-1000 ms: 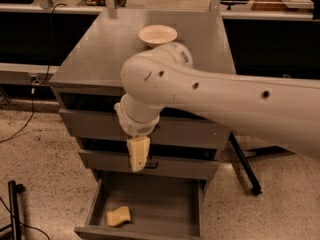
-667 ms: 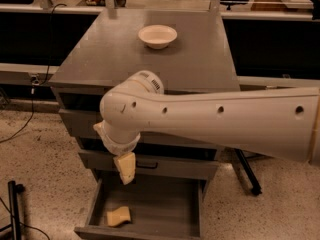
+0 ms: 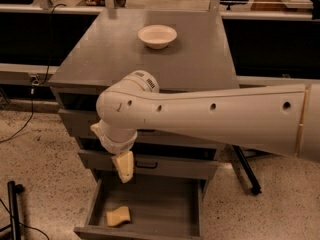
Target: Pick sponge from bottom drawer and place on counter
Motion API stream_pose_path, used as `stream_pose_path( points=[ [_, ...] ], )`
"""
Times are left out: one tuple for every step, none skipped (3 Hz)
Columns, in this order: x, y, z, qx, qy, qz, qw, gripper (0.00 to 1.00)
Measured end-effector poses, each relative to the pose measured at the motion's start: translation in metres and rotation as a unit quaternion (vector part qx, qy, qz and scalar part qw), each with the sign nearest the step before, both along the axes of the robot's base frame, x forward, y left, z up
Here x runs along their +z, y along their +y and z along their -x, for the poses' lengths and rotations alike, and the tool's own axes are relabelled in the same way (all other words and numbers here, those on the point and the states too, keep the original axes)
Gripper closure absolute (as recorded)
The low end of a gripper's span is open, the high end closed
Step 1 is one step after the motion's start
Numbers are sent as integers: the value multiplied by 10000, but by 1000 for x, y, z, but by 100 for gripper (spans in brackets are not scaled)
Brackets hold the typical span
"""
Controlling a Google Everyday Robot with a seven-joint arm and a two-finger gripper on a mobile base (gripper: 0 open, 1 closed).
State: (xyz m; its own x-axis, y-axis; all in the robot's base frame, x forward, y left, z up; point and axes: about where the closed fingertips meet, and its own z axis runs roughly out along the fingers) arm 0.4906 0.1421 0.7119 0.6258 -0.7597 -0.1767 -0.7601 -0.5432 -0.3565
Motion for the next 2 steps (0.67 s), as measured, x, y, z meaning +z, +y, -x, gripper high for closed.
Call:
stream_pose_path(
  points=[
    [-76,30,-23,438,202,202,9986,0],
    [-141,53,-37,798,394,265,9957,0]
  ],
)
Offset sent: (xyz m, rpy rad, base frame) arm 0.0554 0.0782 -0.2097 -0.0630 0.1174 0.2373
